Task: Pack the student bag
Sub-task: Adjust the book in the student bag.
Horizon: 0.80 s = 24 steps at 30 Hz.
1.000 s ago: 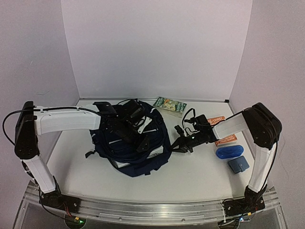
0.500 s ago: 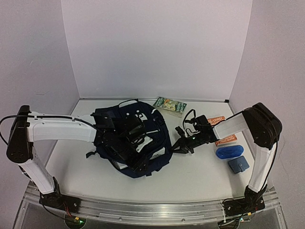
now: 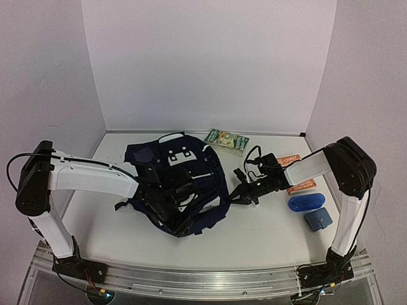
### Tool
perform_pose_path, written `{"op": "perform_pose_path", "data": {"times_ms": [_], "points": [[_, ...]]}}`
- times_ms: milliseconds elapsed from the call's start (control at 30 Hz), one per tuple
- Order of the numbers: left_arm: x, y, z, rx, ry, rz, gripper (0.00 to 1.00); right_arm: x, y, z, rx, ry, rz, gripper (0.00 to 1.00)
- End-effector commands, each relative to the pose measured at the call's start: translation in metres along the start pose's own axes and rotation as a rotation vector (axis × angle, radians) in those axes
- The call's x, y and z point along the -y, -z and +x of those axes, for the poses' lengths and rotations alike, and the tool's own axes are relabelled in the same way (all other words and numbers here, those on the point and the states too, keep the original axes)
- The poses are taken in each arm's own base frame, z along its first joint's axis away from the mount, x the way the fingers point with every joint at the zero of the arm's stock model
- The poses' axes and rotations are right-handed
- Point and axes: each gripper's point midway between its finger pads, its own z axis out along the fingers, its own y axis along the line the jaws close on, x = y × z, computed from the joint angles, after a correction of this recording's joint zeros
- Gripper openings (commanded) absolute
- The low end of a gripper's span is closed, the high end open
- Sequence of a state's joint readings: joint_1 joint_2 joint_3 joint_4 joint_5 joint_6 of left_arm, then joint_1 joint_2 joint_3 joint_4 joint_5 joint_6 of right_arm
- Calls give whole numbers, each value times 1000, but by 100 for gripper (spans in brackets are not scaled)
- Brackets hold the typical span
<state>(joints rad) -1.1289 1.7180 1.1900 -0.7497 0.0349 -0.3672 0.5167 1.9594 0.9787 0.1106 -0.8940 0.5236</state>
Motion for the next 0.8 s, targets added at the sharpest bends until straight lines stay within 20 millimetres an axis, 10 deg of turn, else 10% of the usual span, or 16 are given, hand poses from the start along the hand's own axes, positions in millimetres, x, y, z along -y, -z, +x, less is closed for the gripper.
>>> {"op": "perform_pose_path", "data": {"times_ms": [0,767], "points": [[-27,-1,-26,84,-19,-171,68,-15,7,11,-36,5,-41,0],[26,-26,-109,308,-263,7,77,-31,-8,29,-96,45,-75,0]]}}
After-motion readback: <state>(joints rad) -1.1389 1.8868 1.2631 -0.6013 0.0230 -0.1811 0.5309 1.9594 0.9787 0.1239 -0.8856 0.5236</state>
